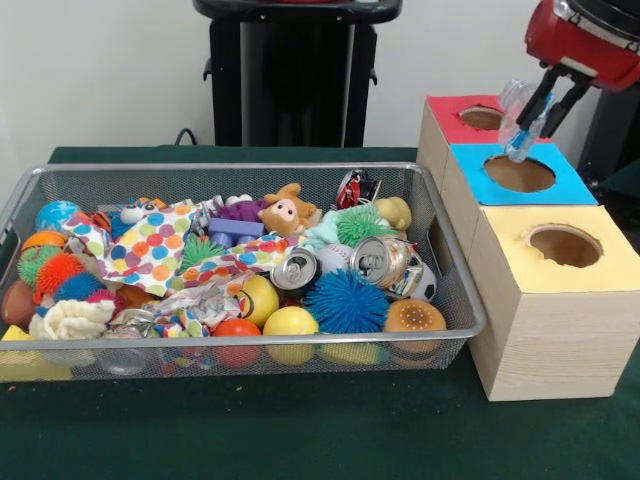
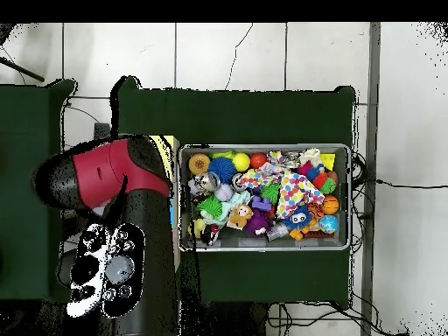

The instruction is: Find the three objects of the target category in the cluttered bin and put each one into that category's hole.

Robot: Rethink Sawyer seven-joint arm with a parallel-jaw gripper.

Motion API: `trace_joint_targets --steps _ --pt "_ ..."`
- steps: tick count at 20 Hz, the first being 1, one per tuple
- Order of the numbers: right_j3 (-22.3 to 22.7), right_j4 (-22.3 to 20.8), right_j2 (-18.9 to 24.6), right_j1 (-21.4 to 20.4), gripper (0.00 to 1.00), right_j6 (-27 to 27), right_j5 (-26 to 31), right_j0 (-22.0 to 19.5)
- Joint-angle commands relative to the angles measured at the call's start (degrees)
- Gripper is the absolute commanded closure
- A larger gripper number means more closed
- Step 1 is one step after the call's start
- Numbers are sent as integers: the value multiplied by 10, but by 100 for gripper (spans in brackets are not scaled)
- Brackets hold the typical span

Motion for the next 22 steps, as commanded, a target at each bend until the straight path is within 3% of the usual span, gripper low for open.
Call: trace_joint_targets --steps 1,22 --pt "47 4 -2 26 100 110 -44 0" --pt "84 27 -3 25 100 106 -119 -5"
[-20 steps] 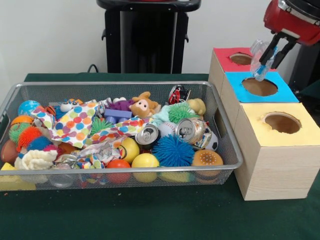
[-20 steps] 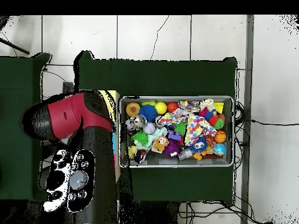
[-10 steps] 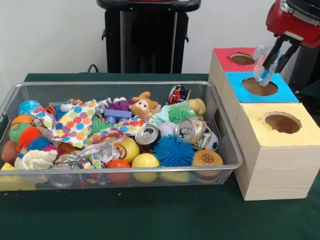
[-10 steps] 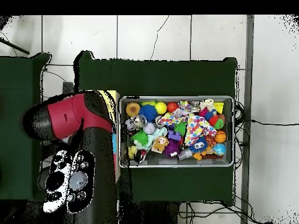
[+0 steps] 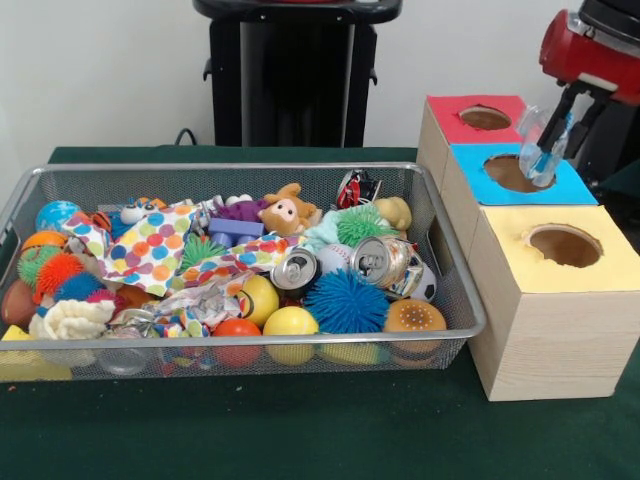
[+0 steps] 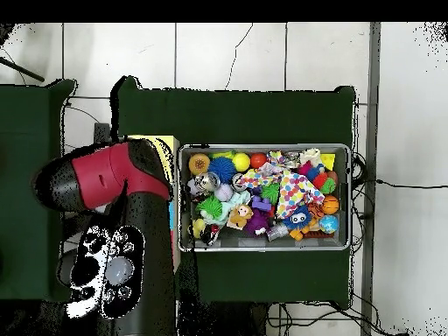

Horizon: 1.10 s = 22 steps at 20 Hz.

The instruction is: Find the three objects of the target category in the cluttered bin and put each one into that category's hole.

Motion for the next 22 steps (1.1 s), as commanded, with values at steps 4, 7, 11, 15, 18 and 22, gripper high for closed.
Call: trace_joint_targets --steps 4,7,11,15,18,22 --pt "79 15 -2 23 100 107 -37 -6" --pt "84 20 -4 22 100 114 -42 -5" --pt "97 25 -9 18 100 129 -59 0" --pt "105 30 -15 15 100 138 -68 5" --pt "106 30 -20 15 100 136 -69 10" --pt "106 31 -23 17 100 130 -73 13"
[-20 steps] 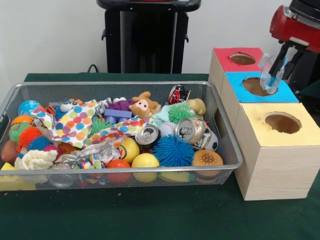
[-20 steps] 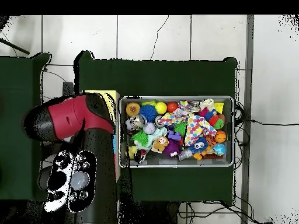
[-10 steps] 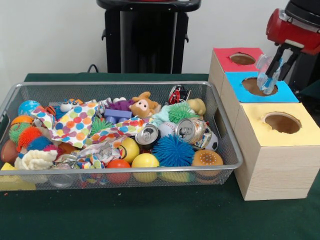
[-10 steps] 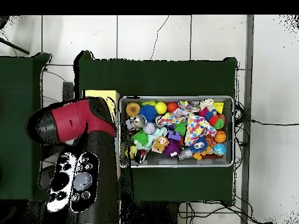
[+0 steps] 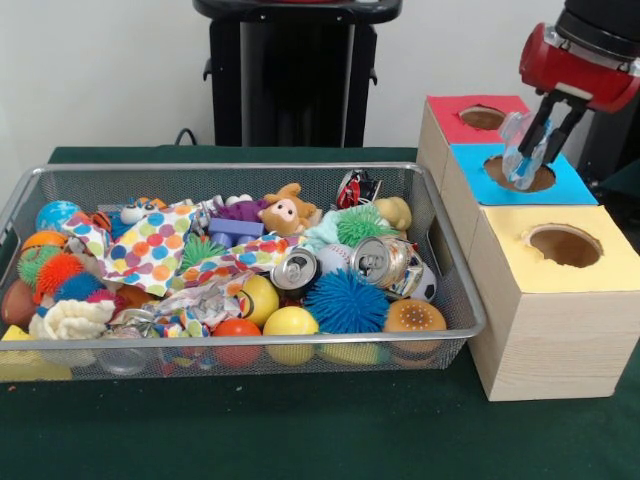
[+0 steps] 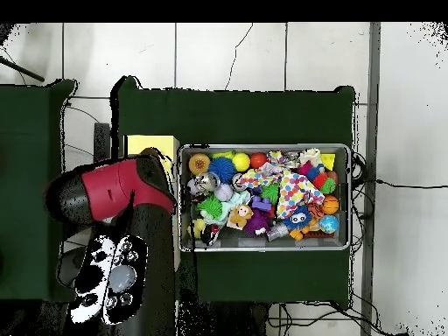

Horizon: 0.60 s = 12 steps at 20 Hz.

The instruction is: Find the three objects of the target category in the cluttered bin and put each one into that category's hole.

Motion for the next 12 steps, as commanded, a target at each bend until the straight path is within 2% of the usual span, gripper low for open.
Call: trace_joint_targets --steps 1,3,4,12 --pt "56 18 -4 17 100 127 -30 2" --pt "57 20 -7 18 100 130 -35 4" --pt "60 25 -10 18 0 134 -37 5" --pt "49 25 -19 26 0 134 -41 10"
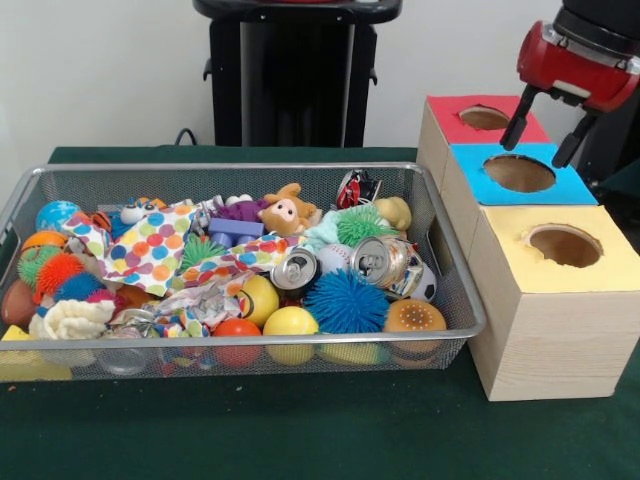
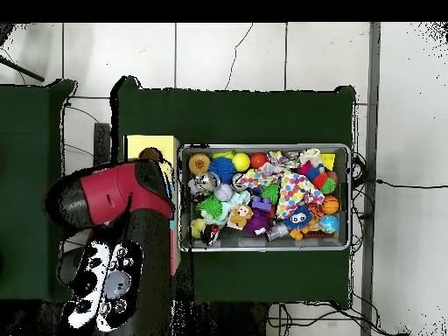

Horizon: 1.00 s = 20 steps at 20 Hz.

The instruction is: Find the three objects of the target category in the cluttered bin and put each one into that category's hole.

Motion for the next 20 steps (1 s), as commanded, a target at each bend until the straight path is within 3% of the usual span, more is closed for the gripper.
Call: trace_joint_targets --steps 1,7,10,15,20 --pt "44 22 -2 26 0 132 -28 -2" --pt "49 32 -4 29 0 136 -41 -2" --pt "53 29 4 28 0 109 -44 -9" --pt "64 42 17 52 0 108 -98 -24" --pt "82 56 54 44 0 41 -122 -65"
